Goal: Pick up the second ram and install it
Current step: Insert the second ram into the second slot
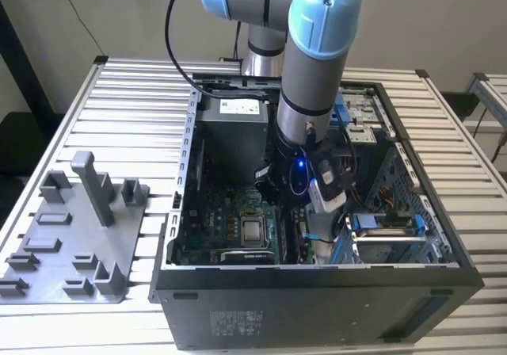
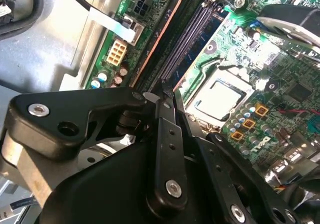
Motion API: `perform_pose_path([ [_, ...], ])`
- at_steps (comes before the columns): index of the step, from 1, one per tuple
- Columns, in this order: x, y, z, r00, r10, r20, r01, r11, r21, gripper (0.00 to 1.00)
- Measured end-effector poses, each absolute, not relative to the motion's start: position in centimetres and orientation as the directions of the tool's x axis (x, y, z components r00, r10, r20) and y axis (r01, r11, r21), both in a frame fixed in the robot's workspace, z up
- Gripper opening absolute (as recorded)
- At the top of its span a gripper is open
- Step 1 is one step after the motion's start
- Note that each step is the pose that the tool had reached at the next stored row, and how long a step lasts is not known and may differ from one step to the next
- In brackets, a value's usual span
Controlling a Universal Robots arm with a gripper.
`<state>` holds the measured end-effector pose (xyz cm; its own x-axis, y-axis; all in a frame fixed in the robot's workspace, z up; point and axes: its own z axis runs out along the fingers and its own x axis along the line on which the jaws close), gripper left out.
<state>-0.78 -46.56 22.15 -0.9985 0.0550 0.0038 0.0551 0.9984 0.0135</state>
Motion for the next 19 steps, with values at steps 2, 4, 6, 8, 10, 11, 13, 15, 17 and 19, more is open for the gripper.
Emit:
perform_pose_path([
  [2, -0.75, -46.56, 22.21, -0.999, 0.054, 0.004, 0.054, 0.998, 0.013, 0.14],
  [4, -0.72, -46.56, 22.24, -0.999, 0.054, 0.004, 0.054, 0.998, 0.013, 0.14],
  [6, -0.67, -46.56, 22.24, -0.999, 0.052, 0.004, 0.052, 0.999, 0.014, 0.14],
  [8, -0.65, -46.56, 22.25, -0.999, 0.048, 0.004, 0.048, 0.999, 0.013, 0.14],
  [10, -0.64, -46.56, 22.25, -0.999, 0.039, 0.004, 0.039, 0.999, 0.014, 0.14],
  [11, -0.64, -46.56, 22.25, -0.999, 0.033, 0.004, 0.033, 0.999, 0.014, 0.14],
  [13, -0.63, -46.56, 22.25, -1.0, 0.021, 0.004, 0.021, 1.0, 0.014, 0.14],
  [15, -0.61, -46.56, 22.25, -1.0, 0.012, 0.004, 0.012, 1.0, 0.015, 0.14],
  [17, -0.61, -46.56, 22.25, -1.0, 0.005, 0.004, 0.005, 1.0, 0.015, 0.14],
  [19, -0.61, -46.58, 22.23, -1.0, 0.005, 0.004, 0.005, 1.0, 0.015, 0.14],
])
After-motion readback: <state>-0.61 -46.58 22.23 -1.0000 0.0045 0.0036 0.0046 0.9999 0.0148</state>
